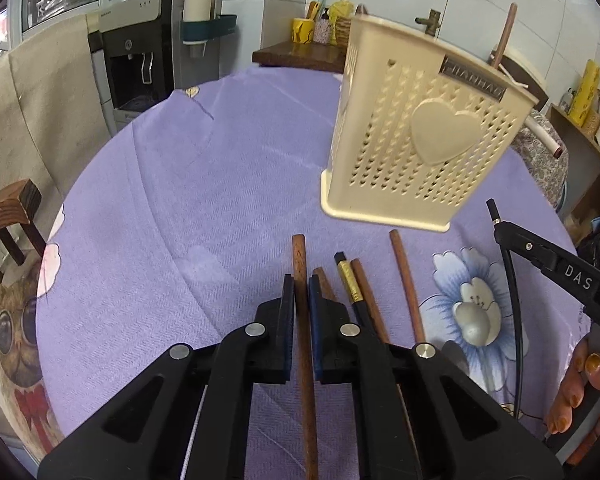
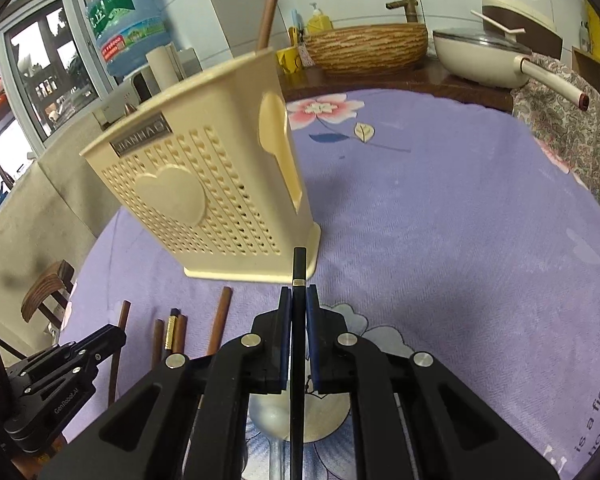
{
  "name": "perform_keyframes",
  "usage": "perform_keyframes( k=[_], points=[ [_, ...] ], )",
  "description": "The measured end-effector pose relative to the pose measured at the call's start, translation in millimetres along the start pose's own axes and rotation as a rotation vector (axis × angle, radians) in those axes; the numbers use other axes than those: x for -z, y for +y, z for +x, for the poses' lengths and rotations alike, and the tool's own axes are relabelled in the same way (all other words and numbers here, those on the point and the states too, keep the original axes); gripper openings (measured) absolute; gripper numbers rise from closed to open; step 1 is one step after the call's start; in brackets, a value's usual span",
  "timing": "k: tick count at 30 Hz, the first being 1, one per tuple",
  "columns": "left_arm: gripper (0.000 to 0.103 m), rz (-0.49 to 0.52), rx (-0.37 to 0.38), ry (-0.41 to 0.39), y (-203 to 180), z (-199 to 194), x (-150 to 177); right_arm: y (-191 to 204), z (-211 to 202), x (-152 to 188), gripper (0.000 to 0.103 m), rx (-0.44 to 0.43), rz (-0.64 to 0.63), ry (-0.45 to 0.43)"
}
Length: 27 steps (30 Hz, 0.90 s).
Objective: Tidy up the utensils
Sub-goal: 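Lift and carry both chopsticks over the cream utensil holder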
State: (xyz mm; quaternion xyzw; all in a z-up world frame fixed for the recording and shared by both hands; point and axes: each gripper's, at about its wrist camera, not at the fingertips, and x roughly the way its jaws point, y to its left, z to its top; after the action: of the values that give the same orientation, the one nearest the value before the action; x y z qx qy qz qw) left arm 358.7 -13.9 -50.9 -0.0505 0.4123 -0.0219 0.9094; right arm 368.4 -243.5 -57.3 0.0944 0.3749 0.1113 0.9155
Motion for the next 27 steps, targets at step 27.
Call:
perform_keyframes(
  k=[27],
  points=[
    [0.007,0.059,0.086,-0.348,6.8,-182.5,-34.3,19.4,-170.5,-30.9,0.007,-0.06,-0.189,-0.308]
  ],
)
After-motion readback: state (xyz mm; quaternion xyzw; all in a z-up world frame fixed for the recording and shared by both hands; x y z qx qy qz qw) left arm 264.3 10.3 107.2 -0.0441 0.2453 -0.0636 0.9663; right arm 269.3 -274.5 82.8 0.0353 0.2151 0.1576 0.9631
